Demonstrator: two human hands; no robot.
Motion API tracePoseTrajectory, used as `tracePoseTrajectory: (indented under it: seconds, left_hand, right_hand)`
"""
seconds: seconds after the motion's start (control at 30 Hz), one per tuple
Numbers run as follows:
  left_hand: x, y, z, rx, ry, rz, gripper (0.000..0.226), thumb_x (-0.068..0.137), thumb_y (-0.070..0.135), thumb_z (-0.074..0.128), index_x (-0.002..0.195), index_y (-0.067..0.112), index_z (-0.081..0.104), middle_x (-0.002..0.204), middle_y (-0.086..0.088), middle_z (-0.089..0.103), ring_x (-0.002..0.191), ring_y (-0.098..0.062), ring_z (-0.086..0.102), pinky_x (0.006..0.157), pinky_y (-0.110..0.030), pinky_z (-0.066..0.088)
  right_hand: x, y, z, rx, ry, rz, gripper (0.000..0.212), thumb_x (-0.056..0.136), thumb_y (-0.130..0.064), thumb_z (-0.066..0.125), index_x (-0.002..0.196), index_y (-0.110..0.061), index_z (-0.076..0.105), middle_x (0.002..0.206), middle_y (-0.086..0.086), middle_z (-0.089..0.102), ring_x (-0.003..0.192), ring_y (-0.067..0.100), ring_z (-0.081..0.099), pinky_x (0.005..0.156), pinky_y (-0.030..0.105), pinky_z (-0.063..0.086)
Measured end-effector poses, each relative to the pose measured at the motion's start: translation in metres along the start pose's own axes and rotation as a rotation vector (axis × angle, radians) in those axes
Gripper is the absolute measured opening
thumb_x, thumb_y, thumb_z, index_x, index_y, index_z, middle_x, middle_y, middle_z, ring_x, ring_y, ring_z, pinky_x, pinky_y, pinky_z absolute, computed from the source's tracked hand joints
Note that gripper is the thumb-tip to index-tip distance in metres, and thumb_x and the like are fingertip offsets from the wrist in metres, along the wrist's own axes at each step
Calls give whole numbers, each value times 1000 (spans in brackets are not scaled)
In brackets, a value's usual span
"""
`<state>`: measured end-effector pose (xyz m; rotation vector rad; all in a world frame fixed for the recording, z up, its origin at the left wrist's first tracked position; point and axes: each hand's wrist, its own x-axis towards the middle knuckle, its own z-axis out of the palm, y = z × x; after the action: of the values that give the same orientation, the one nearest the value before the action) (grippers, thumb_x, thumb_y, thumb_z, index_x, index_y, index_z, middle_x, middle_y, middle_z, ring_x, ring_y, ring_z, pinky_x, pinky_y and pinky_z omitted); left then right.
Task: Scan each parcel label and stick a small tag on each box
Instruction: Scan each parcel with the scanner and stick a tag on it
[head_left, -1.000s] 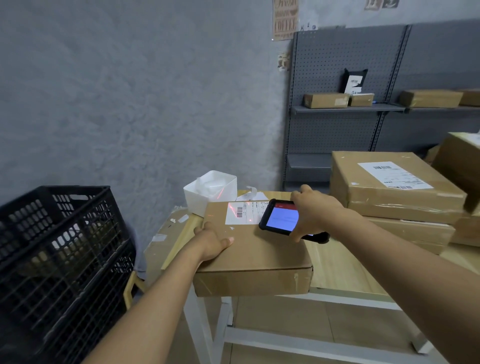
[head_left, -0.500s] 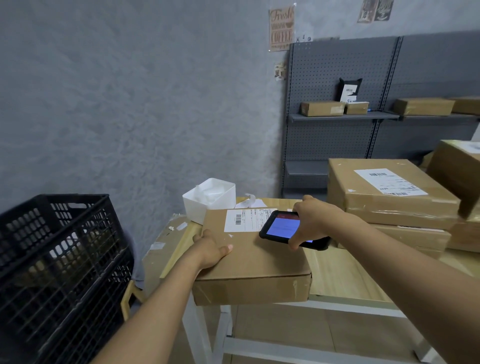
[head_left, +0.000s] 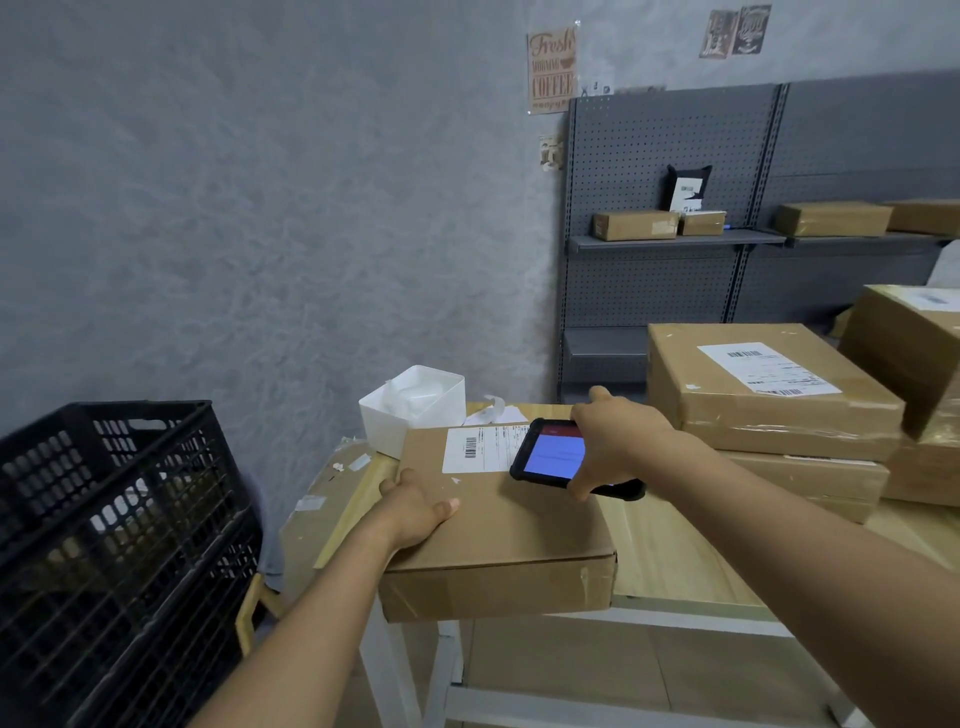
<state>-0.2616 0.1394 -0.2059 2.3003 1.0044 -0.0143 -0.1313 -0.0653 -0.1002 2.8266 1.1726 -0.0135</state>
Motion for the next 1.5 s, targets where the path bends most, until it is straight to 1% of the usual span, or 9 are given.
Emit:
tracePoseTrajectory:
  seconds: [0.3,0.5,0.63,0.73,0.9,1.0,1.23,1.4,1.5]
  left_hand:
    - [1,-3,1,-18,4,-6,83,91,53,52,150,12,11,154,-13,13,131,-30,40,102,-35,34]
    - [0,-4,2,-8,-5,-12,83,91,52,53,150,12,11,153,-14,14,130,-30,42,102,-34,35]
    - [0,-2,1,15,-9,-18,85,91,53,53,151,11,9,153,-16,13,130,-31,41,104,-33,34]
    - [1,-1,1,27,-10,-22,86,90,53,54,151,11,10,155,-17,11,132,-31,39,105,-33,32]
    - [3,-5,2,13,-2,-27,87,89,55,54,151,13,9,154,-15,13,131,-31,40,104,-34,33]
    - [3,-7,3,15,3,-31,87,89,56,53,152,15,8,153,-13,15,132,-33,39,105,-37,33]
    - [6,-12,1,-11,-5,-12,90,86,61,53,152,19,8,153,-11,15,133,-32,38,106,-40,32]
    - [15,-20,-10,-23,-43,27,89,83,64,54,150,23,12,150,-6,18,129,-24,41,93,-27,32]
    - [25,-17,-18,31,18,62,76,87,61,51,146,18,28,146,-6,25,126,-25,45,89,-26,34]
  right_hand:
    - [4,3,7,78,32,33,64,59,-50,80,107,-20,50,104,2,40,87,20,52,68,33,52]
    - [10,38,50,333,25,269,71,60,-52,79,108,-15,43,108,4,36,88,22,53,72,33,51]
    - [7,64,87,520,26,434,67,63,-52,79,104,-10,48,109,9,43,83,21,49,59,27,40]
    - [3,72,114,516,-30,484,69,64,-52,79,109,-9,50,110,11,43,89,23,48,66,29,43]
    - [-5,65,146,362,-84,483,73,62,-64,73,108,-11,55,100,6,52,91,22,51,73,29,44]
    - [-5,59,157,341,-95,499,78,63,-65,71,115,-12,49,113,9,49,105,24,49,82,30,41]
    - [2,57,159,237,-124,465,76,72,-70,61,120,-12,47,119,10,50,115,25,44,92,32,33]
    - [22,56,141,446,-93,501,76,79,-63,59,132,-10,42,134,17,41,124,33,39,96,37,36]
    - [40,49,129,598,30,502,66,89,-52,53,134,-6,41,137,20,42,127,38,37,100,41,36]
